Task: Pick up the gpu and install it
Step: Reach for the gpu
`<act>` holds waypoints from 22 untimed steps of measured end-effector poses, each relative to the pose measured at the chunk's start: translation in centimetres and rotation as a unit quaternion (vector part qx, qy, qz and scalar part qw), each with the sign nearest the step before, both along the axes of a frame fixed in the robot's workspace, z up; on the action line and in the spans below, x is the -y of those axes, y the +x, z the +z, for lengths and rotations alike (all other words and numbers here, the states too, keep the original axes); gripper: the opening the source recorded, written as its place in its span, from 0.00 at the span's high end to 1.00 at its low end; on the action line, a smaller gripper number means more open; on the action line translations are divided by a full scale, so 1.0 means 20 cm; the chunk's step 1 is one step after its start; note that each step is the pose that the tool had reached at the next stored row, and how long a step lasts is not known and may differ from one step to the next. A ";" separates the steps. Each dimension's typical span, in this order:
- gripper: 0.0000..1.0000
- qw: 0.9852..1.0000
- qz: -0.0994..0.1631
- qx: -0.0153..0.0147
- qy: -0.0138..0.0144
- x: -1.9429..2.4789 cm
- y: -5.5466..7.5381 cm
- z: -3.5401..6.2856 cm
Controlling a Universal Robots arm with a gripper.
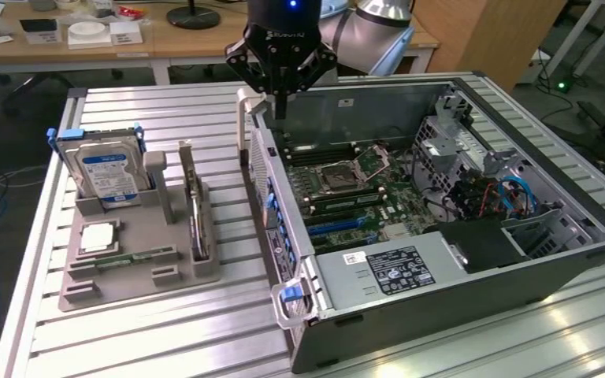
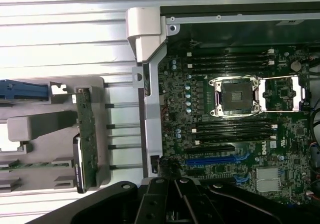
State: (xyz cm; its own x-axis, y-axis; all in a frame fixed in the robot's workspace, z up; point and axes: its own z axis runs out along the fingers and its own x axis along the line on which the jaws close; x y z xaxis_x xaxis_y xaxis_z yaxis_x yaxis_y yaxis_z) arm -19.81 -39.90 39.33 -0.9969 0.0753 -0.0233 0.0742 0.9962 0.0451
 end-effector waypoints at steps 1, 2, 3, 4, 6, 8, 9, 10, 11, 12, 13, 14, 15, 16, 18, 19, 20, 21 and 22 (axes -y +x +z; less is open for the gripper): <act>0.89 1.000 0.000 0.000 0.000 0.000 0.00 0.000; 0.89 1.000 0.000 0.000 0.000 0.000 -0.01 0.000; 0.89 1.000 0.000 0.000 0.000 0.000 -0.01 0.000; 0.89 1.000 0.000 0.000 0.000 0.000 -0.01 0.000; 0.89 1.000 0.000 0.000 0.000 0.000 -0.02 0.000; 0.89 1.000 0.000 0.000 0.000 0.000 -0.03 0.000; 0.89 1.000 0.000 0.000 0.000 0.000 -0.03 0.000; 0.89 1.000 0.000 0.000 0.000 0.000 -0.03 0.000; 0.89 1.000 0.000 0.000 0.000 0.000 -0.04 0.000; 0.89 1.000 0.000 0.000 0.000 0.000 -0.04 0.000; 0.89 1.000 0.000 0.000 0.000 0.000 -0.04 0.000; 0.89 1.000 0.000 0.000 0.000 0.001 -0.05 0.000; 0.89 1.000 0.000 0.000 0.000 0.001 -0.05 0.000; 0.89 1.000 0.000 0.000 0.000 0.000 -0.05 0.000; 0.89 1.000 0.000 0.000 0.000 0.001 -0.05 0.000; 0.89 1.000 0.000 0.000 0.000 0.001 -0.05 0.000; 0.89 1.000 0.000 0.000 0.000 0.001 -0.05 0.000; 0.89 1.000 0.000 0.000 0.000 0.001 -0.05 0.000; 0.89 1.000 0.000 0.000 0.000 0.001 -0.05 0.000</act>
State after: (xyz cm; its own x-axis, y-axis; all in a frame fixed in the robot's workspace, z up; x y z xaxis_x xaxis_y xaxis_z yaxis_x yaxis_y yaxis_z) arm -20.88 -39.91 39.32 -0.9969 0.0755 -0.0234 0.0744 0.9962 0.0452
